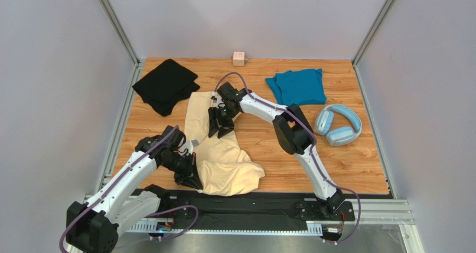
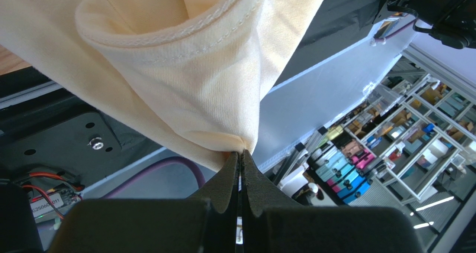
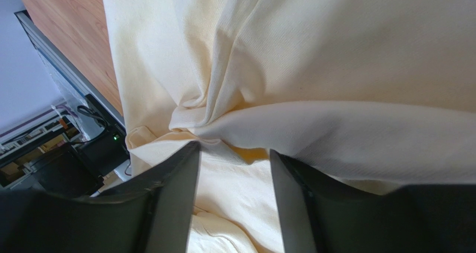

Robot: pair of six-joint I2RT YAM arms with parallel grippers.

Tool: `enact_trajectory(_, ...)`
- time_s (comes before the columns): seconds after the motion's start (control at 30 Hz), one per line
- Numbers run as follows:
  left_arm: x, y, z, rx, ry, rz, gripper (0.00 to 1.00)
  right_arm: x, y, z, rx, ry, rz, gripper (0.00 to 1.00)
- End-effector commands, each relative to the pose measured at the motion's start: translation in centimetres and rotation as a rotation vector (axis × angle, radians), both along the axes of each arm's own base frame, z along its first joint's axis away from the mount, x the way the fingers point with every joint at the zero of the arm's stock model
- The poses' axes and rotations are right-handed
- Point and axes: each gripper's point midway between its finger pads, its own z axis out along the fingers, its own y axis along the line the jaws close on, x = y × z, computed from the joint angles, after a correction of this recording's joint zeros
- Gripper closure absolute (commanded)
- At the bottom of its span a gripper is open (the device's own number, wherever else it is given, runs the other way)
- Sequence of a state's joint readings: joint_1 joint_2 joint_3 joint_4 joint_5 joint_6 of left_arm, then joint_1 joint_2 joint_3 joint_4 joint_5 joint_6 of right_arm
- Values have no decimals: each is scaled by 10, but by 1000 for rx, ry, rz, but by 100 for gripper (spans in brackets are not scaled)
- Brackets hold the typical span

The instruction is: Fold and stack the t-shirts

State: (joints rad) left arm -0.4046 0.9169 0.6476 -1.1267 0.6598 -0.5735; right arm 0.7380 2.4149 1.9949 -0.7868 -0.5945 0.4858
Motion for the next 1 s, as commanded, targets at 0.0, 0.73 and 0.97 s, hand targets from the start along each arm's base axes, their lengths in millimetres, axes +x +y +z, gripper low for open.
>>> enact_trajectory(0.0,-4,2,-2,8,7,-4,100,-5,13,-6,36,-14,10,48)
enact_trajectory(0.73,5,1,-14,24,-6,2,100,-23,-46,83,36,-117,16,100)
enact_trajectory(0.97,14,-3,-16,18,-23,-7,100,-9,-99,128,-32,-211,-77,100)
